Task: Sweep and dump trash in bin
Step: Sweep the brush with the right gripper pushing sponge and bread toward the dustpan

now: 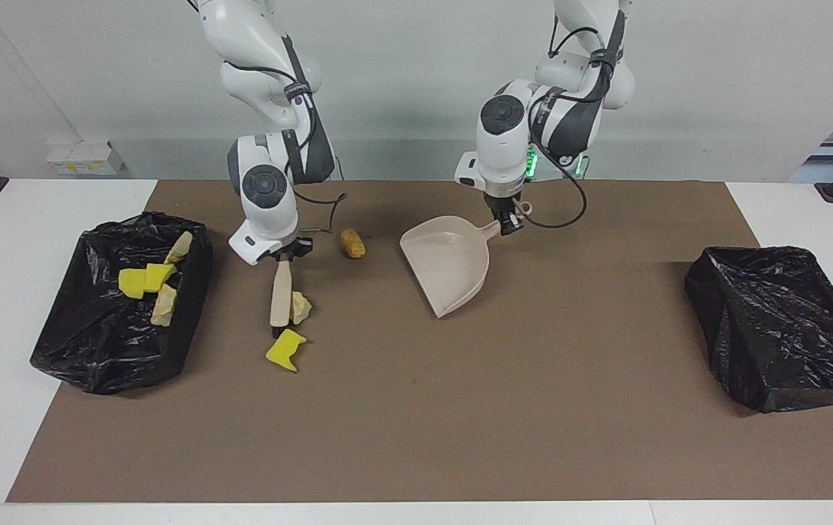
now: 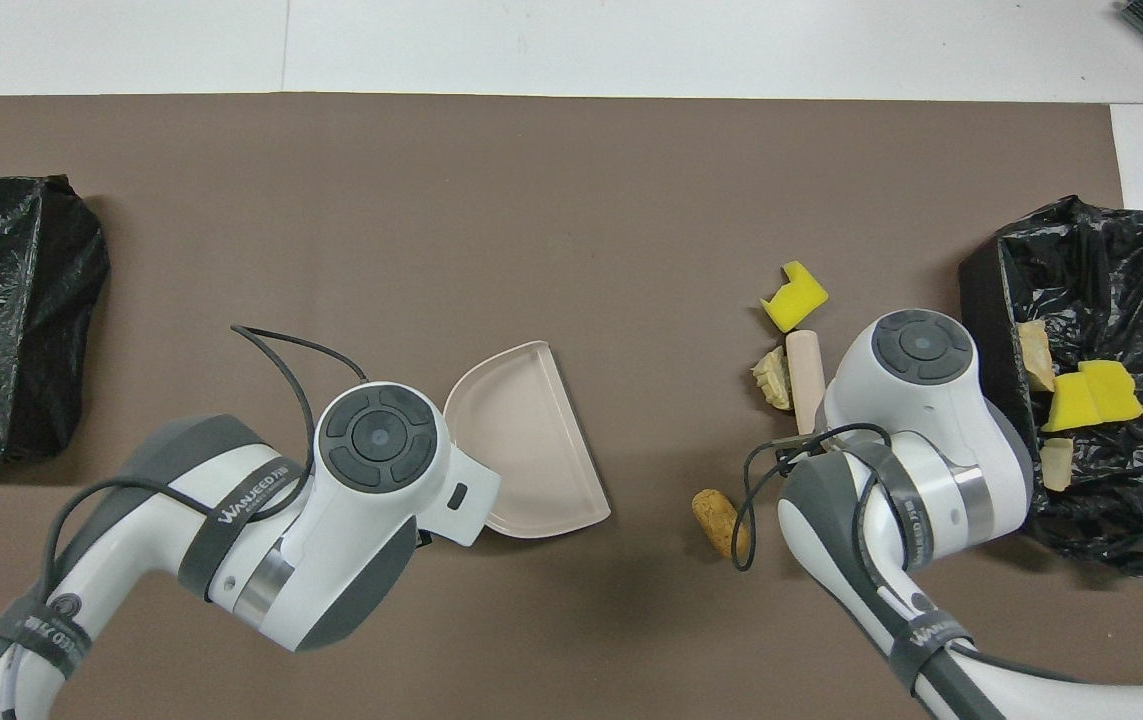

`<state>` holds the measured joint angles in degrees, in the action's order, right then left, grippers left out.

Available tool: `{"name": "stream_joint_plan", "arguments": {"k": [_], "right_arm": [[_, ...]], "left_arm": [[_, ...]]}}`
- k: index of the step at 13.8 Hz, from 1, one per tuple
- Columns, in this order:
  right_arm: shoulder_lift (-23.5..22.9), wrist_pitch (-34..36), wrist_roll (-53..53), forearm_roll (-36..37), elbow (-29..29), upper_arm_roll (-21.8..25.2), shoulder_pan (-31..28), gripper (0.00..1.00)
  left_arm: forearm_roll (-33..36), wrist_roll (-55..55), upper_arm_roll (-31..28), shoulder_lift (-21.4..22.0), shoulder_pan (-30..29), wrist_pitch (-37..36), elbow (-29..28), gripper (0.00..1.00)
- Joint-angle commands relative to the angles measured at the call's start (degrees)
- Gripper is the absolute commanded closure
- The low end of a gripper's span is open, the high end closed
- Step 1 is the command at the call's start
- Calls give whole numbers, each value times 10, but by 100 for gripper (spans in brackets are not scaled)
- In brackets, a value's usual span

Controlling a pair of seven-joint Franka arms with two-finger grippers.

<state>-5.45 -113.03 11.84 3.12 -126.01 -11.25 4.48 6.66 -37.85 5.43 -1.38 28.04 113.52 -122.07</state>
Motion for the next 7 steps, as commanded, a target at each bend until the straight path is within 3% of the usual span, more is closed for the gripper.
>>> {"name": "stream_joint_plan", "arguments": {"k": [1,5,7], "right_arm": [[-12,11,-24,-42,14,-36,-3,100],[-13,96,-81,-28,105,-36,-4,100],[-22,95,-96,33,130,-35,-7,100]], "left_arm": [[20,-27,2,-25,-39,33,3,100],[20,-49,1,-28,-45,59,6,100],[21,-49,1,-28,-41,67,5,100]]}}
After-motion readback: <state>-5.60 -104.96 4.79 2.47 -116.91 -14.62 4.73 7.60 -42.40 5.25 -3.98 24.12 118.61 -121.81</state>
